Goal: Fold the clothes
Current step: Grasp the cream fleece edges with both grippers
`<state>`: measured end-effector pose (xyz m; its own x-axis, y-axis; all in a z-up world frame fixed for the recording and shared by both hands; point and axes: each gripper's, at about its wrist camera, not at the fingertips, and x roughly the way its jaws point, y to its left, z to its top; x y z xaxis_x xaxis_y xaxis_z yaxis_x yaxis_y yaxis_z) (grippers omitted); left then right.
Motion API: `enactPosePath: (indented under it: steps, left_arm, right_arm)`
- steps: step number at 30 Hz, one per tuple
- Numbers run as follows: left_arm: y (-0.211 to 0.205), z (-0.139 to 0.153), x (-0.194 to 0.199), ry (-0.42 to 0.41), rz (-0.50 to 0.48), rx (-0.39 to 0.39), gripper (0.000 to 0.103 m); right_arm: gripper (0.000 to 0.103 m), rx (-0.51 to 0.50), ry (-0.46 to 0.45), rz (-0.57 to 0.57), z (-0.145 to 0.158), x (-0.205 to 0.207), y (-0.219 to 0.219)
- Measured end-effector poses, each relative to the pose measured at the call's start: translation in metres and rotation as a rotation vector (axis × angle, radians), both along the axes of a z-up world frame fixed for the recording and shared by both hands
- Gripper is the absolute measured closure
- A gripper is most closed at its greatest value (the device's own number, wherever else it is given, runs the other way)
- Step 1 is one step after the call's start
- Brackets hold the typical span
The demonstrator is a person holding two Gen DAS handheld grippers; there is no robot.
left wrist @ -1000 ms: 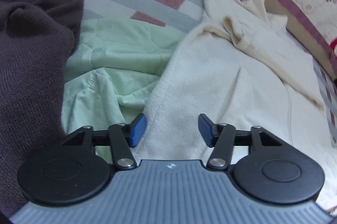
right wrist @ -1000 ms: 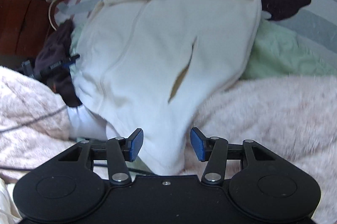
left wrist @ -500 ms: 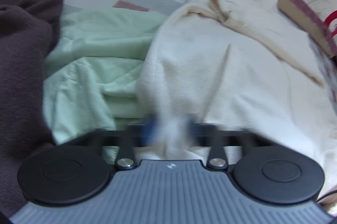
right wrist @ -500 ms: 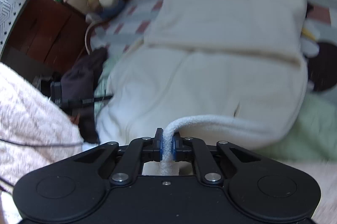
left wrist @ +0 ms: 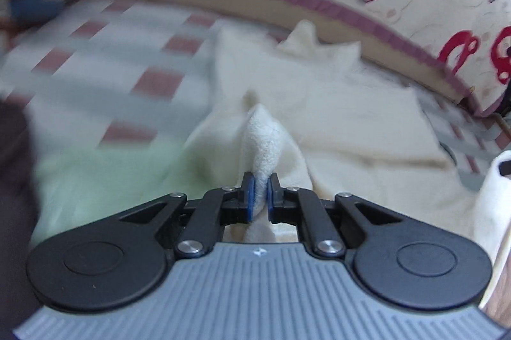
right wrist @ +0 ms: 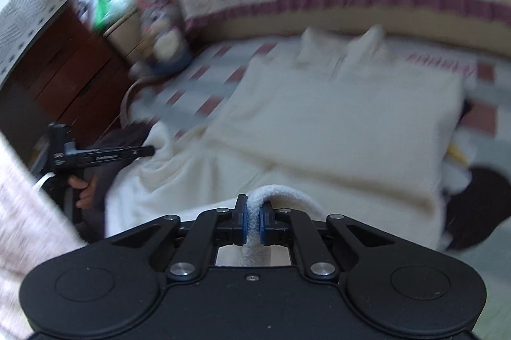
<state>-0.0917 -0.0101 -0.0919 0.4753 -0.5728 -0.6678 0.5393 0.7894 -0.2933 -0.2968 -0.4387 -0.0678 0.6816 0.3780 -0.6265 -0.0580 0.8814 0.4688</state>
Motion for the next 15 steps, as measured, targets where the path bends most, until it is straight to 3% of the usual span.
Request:
enactPosePath:
  steps: [2,4,7,8,12,15]
  left_arm:
    - [-0.027,0.011,0.021,-0.057,-0.013,-0.013,0.096]
    - [-0.052,0.020,0.037,-0.156,-0.013,0.021,0.096]
    - [-0.081,0.019,0.060,-0.251,0.062,0.061,0.094]
    - [-0.086,0.014,0.068,-0.250,0.088,0.053,0.093]
    - [-0.089,-0.007,0.081,-0.154,0.154,-0.010,0.062]
    - [-0.071,-0.012,0.073,-0.115,0.176,-0.069,0.056]
  right_arm:
    - [0.094,-0.023,-0.041,-0.063,0.009,0.009,-0.015]
    - [0.094,-0.054,-0.085,-0.132,0.018,0.015,-0.030]
    - [0.095,-0.141,-0.117,-0.287,0.020,0.026,-0.048]
    - [0.094,-0.173,-0.111,-0.349,0.019,0.031,-0.053]
    - [0.094,-0.228,-0.074,-0.509,-0.013,0.048,-0.065]
    - [0.094,-0.313,-0.046,-0.559,-0.051,0.064,-0.062]
